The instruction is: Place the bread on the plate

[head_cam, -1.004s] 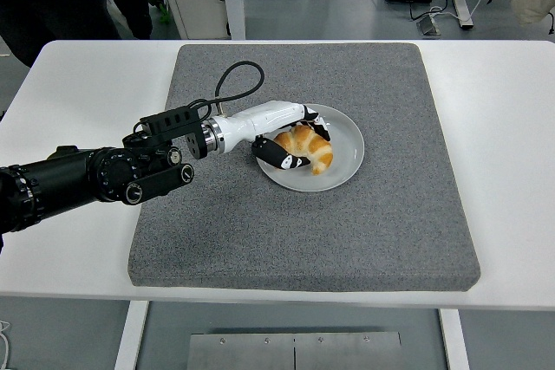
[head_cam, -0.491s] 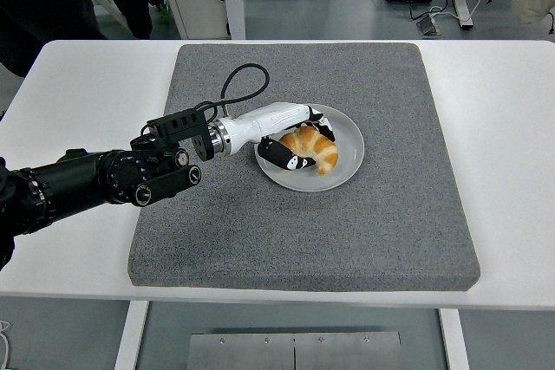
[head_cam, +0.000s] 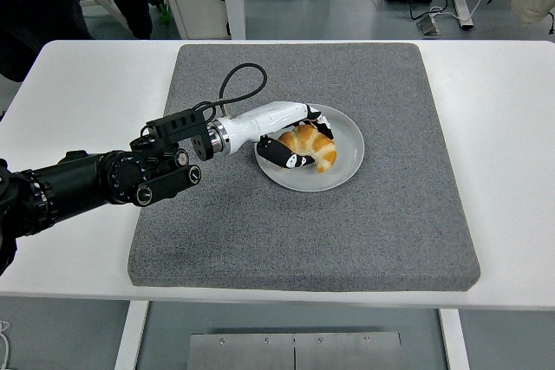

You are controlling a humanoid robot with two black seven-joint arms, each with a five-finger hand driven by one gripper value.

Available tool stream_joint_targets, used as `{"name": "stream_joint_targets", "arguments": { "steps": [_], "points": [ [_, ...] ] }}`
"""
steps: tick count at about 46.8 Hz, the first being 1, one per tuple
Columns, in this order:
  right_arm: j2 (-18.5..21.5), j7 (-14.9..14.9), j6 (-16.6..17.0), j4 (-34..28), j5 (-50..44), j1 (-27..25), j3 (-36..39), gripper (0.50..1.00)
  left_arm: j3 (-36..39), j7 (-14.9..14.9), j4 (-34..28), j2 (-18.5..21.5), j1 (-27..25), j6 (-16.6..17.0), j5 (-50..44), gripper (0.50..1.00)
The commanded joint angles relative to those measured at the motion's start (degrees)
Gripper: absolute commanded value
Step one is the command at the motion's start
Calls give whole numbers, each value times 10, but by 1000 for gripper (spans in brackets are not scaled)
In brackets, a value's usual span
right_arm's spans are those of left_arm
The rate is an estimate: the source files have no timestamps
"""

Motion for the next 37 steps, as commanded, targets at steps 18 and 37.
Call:
{"name": "stream_joint_targets", "arguments": {
  "steps": [18,37],
  "points": [
    [0,0,0,0,0,0,0,1000,-1,1,0,1,3,0,-31,611],
    [0,0,0,-1,0,0,0,1000,-1,1,0,1,9,0,-61,866]
  ]
}}
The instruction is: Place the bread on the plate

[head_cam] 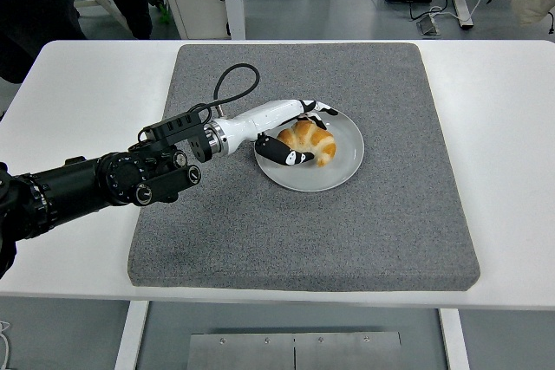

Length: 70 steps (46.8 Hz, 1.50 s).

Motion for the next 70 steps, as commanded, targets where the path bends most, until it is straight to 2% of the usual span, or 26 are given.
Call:
{"name": "stream_joint_targets", "arguments": {
  "steps": [1,7,16,36,42,46,54,70],
  "points": [
    [0,0,0,0,0,0,0,1000,1,0,-1,-1,1,0,-5,872],
    [0,0,0,0,0,0,0,1000,0,0,0,0,4,0,-9,917],
    [0,0,0,0,0,0,0,1000,-2,0,-1,0,4,0,-9,948],
    [0,0,0,0,0,0,0,1000,-51,8,-10,10,-4,-9,-61,958],
    [0,0,0,0,0,0,0,1000,-70,20,-10,17,-17,-12,-96,960],
    [0,0,0,0,0,0,0,1000,-97,36,-9,33,-28,-34,-132,960],
    [0,0,0,0,0,0,0,1000,-195,76,-9,60,-28,-90,-200,961],
    [0,0,0,0,0,0,0,1000,-312,78,-9,63,14,-94,-231,960]
  ]
}}
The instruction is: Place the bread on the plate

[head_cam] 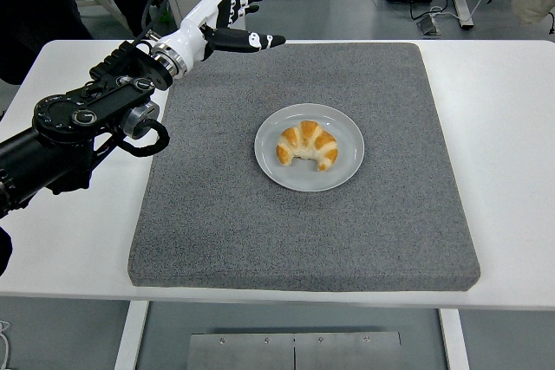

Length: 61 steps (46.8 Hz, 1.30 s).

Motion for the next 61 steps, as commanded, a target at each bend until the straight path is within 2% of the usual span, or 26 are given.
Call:
{"name": "stream_joint_targets", "arguments": {
  "steps": [1,9,18,28,34,41,45,61],
  "points": [
    [0,0,0,-1,0,0,0,1000,-22,2,0,0,5,-1,-21,960],
    [0,0,0,0,0,0,0,1000,-41,2,2,10,12,-10,-105,960],
    [0,0,0,0,0,0,0,1000,-64,-2,5,12,34,-16,-152,960],
    [0,0,1,0,0,0,0,1000,-131,-6,7,11,77,-24,-153,960],
    [0,0,1,0,0,0,0,1000,-161,-20,8,11,100,-29,-154,960],
    [0,0,1,0,0,0,0,1000,-197,-14,9,10,121,-48,-166,960],
    [0,0,1,0,0,0,0,1000,-201,-13,9,8,128,-58,-174,960],
    [0,0,1,0,0,0,0,1000,-201,-9,29,2,129,-57,-174,960]
  ]
}}
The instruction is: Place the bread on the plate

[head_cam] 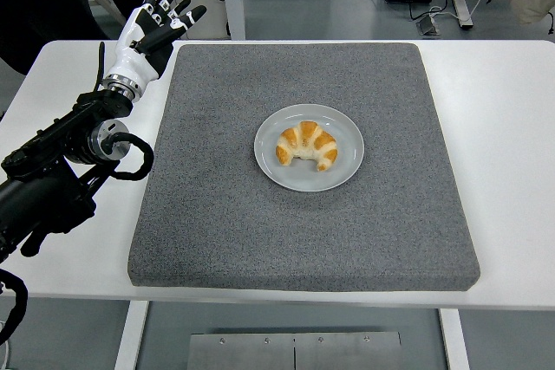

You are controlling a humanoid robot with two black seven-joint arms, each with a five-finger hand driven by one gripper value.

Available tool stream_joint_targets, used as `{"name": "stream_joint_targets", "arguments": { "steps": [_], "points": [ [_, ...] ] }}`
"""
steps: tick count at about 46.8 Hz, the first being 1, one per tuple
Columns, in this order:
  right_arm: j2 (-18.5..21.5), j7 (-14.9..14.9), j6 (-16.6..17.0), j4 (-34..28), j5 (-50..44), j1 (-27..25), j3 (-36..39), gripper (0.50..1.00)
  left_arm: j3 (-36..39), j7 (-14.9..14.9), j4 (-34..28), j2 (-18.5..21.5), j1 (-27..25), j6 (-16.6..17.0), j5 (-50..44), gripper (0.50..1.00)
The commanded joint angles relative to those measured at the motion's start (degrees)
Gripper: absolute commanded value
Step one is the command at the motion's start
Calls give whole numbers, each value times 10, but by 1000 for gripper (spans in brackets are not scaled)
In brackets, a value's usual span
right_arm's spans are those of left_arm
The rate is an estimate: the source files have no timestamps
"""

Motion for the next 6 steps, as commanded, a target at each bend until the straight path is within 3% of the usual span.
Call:
{"name": "stream_joint_targets", "arguments": {
  "steps": [1,6],
  "points": [
    [0,0,0,0,0,0,0,1000,0,0,2,-1,0,0,0,960],
    [0,0,0,0,0,0,0,1000,0,-1,2,0,0,0,0,960]
  ]
}}
